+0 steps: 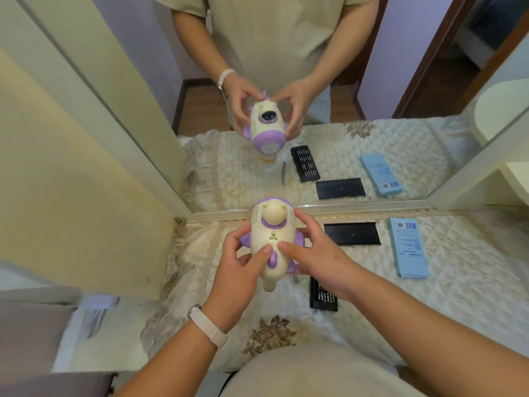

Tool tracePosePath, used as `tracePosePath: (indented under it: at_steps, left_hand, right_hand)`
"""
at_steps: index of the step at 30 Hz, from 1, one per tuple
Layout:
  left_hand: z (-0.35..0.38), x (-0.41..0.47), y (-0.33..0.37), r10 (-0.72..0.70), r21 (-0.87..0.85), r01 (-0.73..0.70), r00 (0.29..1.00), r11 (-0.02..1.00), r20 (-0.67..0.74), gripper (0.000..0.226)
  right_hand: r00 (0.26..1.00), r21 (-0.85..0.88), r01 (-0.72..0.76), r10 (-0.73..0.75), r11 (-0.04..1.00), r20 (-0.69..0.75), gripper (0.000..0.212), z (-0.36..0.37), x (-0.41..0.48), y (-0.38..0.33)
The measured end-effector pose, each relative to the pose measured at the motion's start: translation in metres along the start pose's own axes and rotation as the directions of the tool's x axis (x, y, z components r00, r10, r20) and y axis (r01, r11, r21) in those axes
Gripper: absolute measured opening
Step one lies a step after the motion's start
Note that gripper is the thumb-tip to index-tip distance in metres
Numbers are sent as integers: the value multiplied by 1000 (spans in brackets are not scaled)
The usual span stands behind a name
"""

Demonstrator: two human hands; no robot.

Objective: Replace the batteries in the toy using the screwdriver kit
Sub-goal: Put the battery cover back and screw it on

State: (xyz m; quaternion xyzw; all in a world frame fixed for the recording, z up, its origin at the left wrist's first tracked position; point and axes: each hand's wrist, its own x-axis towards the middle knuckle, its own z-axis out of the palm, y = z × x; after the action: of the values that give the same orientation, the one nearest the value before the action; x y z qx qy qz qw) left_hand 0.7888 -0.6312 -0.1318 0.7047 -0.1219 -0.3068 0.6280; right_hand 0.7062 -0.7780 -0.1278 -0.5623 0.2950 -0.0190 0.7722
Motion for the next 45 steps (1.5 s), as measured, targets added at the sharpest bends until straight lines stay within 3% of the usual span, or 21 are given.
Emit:
tracePosePath:
  at_steps: [5,11,14,16,18,22,27,31,35,41,45]
  left_hand:
    - [-16,5,-23,-74,11,75,995,997,-70,44]
    - [-41,25,-53,-11,231,40,992,972,-128,62]
    - [-51,35,-63,16,348,27,993,937,-119,67]
    - [-55,39,-66,29,385,18,993,923,-117,66]
    - [-56,42,-71,24,387,22,993,922,-113,64]
    - [-52,42,-84,-35,371,82,991,925,-130,68]
    - [-38,34,-93,-9,413,73,988,908,-154,72]
    - [-22,29,-98,-9,485,87,987,870,-160,76]
    - [-6,24,-107,19,541,75,986,838,-165,70]
    - [11,16,-109,44,589,105,972,801,-233,62]
    - [18,7,-109,9,572,177,952,801,-307,62]
  right_hand:
    - [997,-83,-47,51,995,51,78,16,11,30]
    - [992,-83,-116,119,990,33,68,28,34,56]
    - [981,-239,-158,124,958,-150,49,28,48,70]
    - [937,-484,-236,64,842,-345,40,19,59,83]
    - [901,-657,-345,40,670,-432,41,9,66,96]
    - [914,-806,-392,85,443,-397,28,0,78,120]
    - [943,-877,-331,102,347,-316,21,-3,90,136]
    - [950,-865,-312,112,393,-292,9,-11,90,135]
    - [956,-832,-284,75,477,-284,18,-29,64,121]
    - [962,-744,-243,57,622,-267,15,-86,20,112]
    - [973,-719,-203,54,664,-224,13,-119,4,105]
